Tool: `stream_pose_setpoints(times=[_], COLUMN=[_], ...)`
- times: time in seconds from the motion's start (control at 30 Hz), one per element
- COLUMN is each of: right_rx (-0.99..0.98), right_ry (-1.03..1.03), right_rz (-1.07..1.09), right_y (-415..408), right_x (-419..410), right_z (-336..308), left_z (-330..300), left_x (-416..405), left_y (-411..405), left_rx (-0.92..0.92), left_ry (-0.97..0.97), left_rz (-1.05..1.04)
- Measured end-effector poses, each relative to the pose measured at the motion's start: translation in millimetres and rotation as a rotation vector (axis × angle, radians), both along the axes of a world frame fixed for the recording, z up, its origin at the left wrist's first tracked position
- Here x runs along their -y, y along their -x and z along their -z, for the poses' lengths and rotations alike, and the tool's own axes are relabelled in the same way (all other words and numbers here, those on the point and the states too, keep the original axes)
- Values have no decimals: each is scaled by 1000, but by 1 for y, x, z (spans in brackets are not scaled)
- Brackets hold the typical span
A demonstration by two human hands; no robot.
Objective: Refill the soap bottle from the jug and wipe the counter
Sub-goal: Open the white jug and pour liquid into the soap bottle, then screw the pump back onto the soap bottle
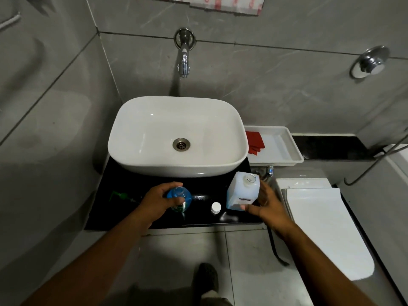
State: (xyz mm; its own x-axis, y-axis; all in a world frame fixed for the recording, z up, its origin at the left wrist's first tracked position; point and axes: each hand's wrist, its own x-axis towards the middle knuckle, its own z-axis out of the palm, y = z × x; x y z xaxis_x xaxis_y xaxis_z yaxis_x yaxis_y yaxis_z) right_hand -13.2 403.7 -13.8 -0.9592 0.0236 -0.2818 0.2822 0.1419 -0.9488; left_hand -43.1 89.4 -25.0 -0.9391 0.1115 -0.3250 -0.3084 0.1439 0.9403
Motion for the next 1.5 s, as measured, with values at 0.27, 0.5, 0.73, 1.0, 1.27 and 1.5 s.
stream_pose_setpoints(times=[0.27,0.5,0.73,1.0,1.27,1.5], right_rx=[116,-60,-153,-225,-303,-299], right_ry=[-117,-192,-287,-333,-334,-306], right_rz=[317,39,-176,-277,-320,-363], right_y=[-79,-33,13,24,28,30], right_x=[66,127,158,157,153,149], right_z=[24,15,23,33,34,40], left_z=[0,-8,12,26,46,45], left_x=[2,5,60,80,83,79], left_y=[-3,-13,-33,-10,19,29], left_rx=[-19,94,259,362,392,383], left_ry=[38,-24,155,204,431,380], left_rz=[35,-56,-507,-738,-765,-785])
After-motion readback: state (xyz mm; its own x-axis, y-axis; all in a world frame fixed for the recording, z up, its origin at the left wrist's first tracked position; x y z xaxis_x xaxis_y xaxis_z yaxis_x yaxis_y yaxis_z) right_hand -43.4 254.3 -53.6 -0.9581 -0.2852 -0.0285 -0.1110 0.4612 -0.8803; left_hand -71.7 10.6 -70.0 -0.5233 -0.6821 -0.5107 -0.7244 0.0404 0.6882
